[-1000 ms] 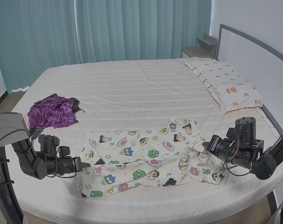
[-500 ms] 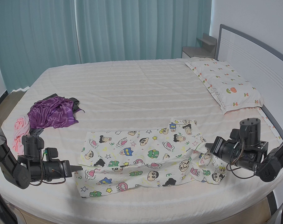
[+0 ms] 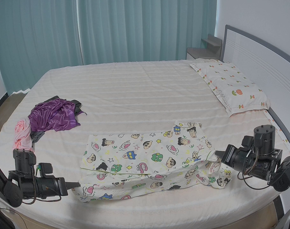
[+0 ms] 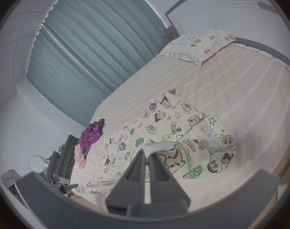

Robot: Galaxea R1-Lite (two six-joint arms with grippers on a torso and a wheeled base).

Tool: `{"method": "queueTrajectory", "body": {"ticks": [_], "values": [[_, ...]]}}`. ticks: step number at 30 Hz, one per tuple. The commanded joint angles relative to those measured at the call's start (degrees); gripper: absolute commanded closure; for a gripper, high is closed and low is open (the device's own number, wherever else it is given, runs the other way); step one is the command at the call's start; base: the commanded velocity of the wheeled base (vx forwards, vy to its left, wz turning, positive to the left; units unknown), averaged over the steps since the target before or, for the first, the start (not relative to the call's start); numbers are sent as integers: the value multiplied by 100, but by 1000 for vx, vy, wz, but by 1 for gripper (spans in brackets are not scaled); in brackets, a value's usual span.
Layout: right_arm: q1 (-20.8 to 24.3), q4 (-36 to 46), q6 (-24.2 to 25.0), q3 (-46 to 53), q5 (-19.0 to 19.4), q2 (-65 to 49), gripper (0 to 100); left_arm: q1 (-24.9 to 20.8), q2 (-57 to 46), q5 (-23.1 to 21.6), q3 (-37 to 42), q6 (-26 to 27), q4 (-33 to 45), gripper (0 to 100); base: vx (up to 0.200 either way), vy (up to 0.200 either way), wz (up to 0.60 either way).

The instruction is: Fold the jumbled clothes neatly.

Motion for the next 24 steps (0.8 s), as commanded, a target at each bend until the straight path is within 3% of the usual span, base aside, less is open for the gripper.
{"method": "queueTrajectory", "body": {"ticks": [1, 15, 24], "values": [[8, -5, -37, 135, -4, -142, 100, -26, -107, -9, 174, 5, -5, 100, 0, 0, 0], [16, 4, -230, 161, 5, -63, 100, -26, -124, 0, 68, 5, 4, 100, 0, 0, 0], [-10, -5, -397, -208, 5, 561, 100, 9, 737, 61, -468, -12, -13, 100, 0, 0, 0]]}}
